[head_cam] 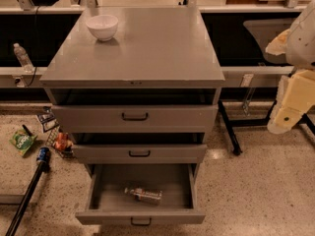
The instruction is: Pick water bottle from bottom drawer and place on counter
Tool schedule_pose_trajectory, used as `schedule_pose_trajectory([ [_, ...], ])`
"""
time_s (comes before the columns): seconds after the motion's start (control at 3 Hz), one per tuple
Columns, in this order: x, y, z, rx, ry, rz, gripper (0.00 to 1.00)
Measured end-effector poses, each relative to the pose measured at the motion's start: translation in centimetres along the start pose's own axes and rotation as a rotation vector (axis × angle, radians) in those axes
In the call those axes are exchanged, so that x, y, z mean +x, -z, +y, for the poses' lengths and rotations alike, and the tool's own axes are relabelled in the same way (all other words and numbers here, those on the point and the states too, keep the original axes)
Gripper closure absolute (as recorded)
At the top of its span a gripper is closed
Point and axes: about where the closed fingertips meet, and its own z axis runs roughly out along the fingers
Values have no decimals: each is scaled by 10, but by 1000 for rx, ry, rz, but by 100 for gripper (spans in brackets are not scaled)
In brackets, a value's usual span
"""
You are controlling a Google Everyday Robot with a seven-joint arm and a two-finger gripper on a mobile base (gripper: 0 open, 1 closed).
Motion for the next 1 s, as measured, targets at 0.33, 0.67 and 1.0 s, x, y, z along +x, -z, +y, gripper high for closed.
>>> schedule_pose_trajectory([
  [0.33,0,-3,-1,0,-1,-5,0],
  [0.67,-6,-41,-7,-2,-18,-74,0],
  [1.0,-34,-141,-11,-59,-44,-218,0],
])
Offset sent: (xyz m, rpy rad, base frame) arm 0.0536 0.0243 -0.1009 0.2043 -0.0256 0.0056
